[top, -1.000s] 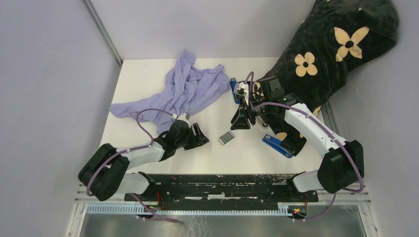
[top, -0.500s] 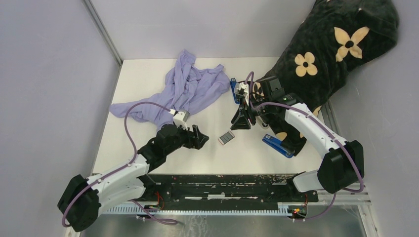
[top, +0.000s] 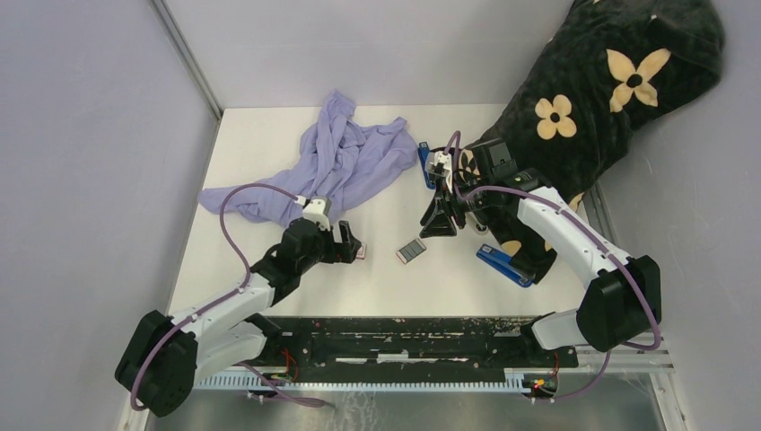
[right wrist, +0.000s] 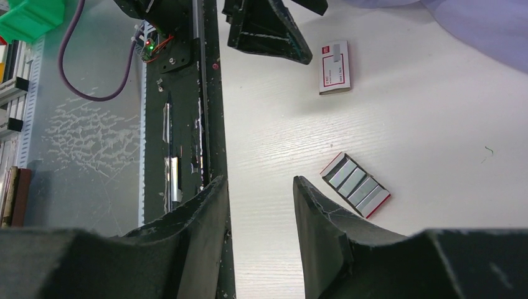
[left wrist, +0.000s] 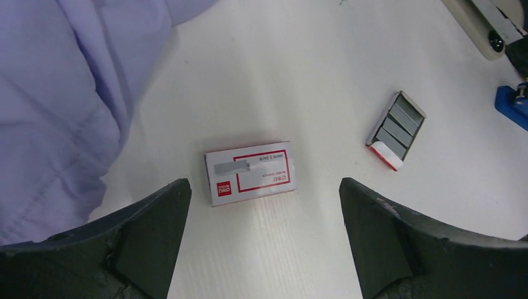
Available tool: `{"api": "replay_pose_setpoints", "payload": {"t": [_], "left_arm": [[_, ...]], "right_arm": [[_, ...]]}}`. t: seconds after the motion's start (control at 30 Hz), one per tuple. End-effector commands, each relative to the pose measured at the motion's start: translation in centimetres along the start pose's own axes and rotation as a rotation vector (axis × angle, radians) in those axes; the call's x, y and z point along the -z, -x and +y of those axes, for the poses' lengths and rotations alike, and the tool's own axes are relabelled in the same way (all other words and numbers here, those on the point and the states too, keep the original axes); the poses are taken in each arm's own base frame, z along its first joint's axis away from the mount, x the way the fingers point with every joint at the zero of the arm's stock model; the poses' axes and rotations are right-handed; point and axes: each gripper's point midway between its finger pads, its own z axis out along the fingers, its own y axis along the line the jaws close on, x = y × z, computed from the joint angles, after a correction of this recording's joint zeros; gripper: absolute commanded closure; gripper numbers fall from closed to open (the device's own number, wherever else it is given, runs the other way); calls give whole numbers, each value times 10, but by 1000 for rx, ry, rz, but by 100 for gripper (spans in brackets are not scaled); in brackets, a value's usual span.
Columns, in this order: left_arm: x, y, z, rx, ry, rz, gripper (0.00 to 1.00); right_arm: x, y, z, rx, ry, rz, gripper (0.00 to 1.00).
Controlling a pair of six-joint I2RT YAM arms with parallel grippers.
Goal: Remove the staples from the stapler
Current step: Move the staple box to the center of the board.
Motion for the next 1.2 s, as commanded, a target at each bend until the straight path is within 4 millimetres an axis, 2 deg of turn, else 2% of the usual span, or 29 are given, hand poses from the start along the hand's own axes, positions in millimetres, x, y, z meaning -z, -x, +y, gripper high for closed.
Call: {"api": "replay_pose_setpoints", "payload": {"t": [0.0, 0.1, 0.23, 0.4, 0.6, 0.97, 1.17], "left_arm": [[-8, 21, 0, -15, -43, -38, 6], [-16, 24, 4, 9, -66, -3, 14], [-35, 16, 14, 21, -29, 95, 30], [-51, 3, 29, 19, 55, 187, 39], [-57, -6, 41, 8, 124, 249, 50], [-48, -30, 32, 65, 75, 313, 55], [-34, -42, 14, 93, 9, 320, 55]], "right_arm": [[7, 22, 7, 82, 21, -46, 51], [7, 22, 7, 82, 21, -45, 51], [8, 23, 7, 83, 20, -46, 51], [8, 23, 9, 85, 25, -47, 51], [8, 23, 9, 86, 23, -48, 50], [9, 24, 11, 89, 26, -51, 51], [9, 24, 11, 88, 28, -52, 50]]}}
